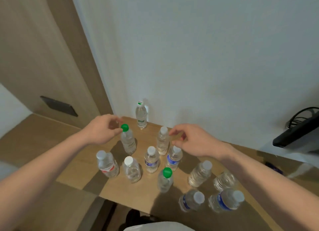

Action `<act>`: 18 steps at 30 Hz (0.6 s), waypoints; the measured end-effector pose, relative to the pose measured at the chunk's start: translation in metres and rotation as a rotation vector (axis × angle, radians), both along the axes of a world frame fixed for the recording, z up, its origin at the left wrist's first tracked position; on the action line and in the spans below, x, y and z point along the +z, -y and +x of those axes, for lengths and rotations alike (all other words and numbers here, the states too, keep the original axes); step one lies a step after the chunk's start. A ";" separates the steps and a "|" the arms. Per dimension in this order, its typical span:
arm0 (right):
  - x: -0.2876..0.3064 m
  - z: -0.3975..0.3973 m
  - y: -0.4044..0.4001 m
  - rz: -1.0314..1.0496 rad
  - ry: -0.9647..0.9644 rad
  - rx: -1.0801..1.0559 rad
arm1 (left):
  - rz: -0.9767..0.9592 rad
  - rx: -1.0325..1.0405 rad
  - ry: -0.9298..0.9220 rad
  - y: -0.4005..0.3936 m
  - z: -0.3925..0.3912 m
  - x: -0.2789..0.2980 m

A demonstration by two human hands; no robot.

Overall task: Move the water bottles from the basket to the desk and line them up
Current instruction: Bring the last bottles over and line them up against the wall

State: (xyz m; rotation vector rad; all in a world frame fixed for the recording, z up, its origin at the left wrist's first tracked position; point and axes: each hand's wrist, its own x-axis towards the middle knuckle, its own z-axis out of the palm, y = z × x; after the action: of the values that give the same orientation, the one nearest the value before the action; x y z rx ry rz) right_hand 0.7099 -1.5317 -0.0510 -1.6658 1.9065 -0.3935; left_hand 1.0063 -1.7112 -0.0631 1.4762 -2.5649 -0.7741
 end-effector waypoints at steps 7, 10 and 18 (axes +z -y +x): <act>-0.011 0.034 0.028 0.012 -0.058 0.194 | -0.020 0.137 0.078 -0.036 0.062 -0.011; -0.012 0.048 0.044 -0.005 -0.073 0.191 | -0.043 0.112 0.096 -0.022 0.053 -0.017; -0.028 0.053 0.076 0.045 -0.116 0.010 | -0.034 -0.027 0.231 0.044 -0.018 -0.054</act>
State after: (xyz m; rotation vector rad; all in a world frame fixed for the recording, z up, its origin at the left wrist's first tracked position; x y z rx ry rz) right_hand 0.7631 -1.6079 -0.0785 -1.7011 1.9751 -0.2525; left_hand 0.9886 -1.7556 -0.1170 1.6111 -2.7517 -0.5902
